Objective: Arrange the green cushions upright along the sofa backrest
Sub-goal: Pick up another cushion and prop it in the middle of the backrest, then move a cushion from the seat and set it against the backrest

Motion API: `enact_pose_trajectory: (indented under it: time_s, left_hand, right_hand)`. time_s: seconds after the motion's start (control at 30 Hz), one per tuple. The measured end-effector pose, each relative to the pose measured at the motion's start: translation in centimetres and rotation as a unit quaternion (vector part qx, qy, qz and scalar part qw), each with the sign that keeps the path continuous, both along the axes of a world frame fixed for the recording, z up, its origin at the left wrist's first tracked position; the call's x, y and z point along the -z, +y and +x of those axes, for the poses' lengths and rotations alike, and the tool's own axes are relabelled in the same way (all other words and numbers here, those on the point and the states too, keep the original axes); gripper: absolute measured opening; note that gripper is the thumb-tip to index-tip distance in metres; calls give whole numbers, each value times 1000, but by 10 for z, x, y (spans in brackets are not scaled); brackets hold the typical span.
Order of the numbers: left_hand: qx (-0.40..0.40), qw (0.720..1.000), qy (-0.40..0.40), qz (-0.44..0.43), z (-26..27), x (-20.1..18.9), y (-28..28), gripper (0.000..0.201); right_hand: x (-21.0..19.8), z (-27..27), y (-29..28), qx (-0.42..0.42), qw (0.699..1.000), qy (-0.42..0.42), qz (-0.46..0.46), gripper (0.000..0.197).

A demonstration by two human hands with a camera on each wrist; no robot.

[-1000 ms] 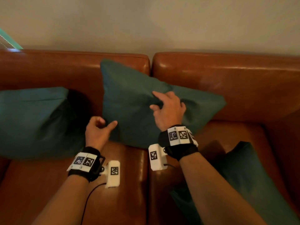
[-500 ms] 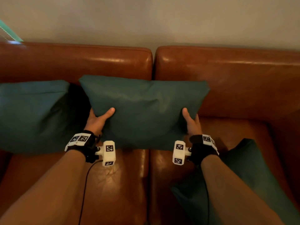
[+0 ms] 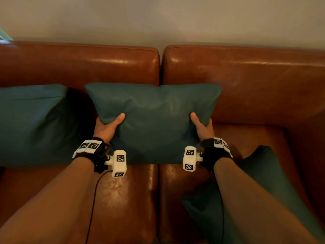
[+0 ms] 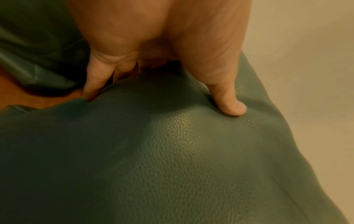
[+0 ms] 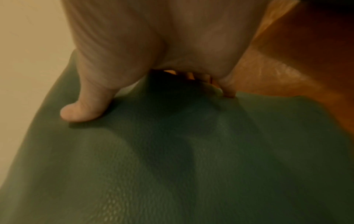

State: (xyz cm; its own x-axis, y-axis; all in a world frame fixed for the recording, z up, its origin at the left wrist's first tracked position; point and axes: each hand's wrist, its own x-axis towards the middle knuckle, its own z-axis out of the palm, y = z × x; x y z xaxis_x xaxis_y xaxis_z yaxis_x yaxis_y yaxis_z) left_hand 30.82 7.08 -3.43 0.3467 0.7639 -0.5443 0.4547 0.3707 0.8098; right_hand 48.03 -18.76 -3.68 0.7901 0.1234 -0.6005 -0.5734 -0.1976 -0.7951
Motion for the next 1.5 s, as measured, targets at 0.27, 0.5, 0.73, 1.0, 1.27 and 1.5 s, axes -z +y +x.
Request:
enact_pose_trajectory:
  time_s: [0.27, 0.5, 0.73, 1.0, 1.27, 1.5]
  left_hand:
    - [3, 999, -16, 34, -9, 9, -7, 112]
    - [-82, 996, 33, 31, -43, 25, -68, 86]
    - [158, 965, 191, -85, -58, 68, -186, 49]
    - [319, 927, 180, -79, -39, 54, -297, 32]
    - [340, 933, 107, -42, -94, 52, -356, 52]
    - [243, 931, 82, -261, -139, 126, -406, 74]
  right_hand:
    - [13, -9, -14, -24, 1000, -2, 9, 113]
    - [20, -33, -58, 6, 1000, 22, -16, 100]
    - [24, -73, -165, 82, 994, 62, -32, 39]
    - [13, -99, -270, 112, 982, -25, -150, 26]
    - [1, -85, -357, 34, 955, -23, -295, 32]
    - [3, -72, -395, -81, 936, -3, -344, 64]
